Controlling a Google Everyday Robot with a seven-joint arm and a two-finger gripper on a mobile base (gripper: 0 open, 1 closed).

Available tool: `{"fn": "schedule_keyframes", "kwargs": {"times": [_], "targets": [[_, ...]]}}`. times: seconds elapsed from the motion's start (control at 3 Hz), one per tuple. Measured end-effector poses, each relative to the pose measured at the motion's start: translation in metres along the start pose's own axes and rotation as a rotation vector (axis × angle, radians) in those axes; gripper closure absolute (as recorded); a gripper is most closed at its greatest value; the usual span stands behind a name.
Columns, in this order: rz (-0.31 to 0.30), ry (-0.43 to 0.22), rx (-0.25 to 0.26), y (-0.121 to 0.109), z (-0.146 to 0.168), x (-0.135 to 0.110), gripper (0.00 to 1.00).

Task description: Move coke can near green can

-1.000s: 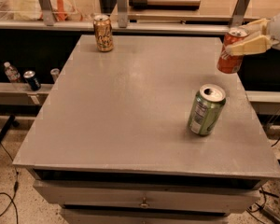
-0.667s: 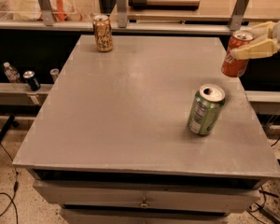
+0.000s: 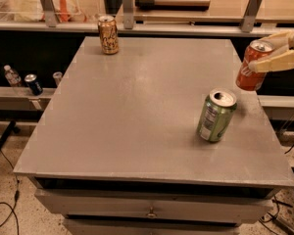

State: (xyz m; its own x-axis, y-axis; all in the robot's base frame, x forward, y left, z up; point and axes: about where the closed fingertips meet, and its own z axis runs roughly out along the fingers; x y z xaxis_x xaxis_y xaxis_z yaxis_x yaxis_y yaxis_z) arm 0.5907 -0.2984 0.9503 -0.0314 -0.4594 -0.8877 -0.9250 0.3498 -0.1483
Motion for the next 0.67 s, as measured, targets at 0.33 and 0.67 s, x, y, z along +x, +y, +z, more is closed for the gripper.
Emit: {"fn": "schedule_keyframes", "kwargs": {"times": [0.33, 0.67], "targets": [[-0.017, -0.006, -0.074, 0.020, -0.006, 0.000, 1.00], [-0.038, -0.015, -0.160, 0.037, -0.007, -0.001, 1.00]]}}
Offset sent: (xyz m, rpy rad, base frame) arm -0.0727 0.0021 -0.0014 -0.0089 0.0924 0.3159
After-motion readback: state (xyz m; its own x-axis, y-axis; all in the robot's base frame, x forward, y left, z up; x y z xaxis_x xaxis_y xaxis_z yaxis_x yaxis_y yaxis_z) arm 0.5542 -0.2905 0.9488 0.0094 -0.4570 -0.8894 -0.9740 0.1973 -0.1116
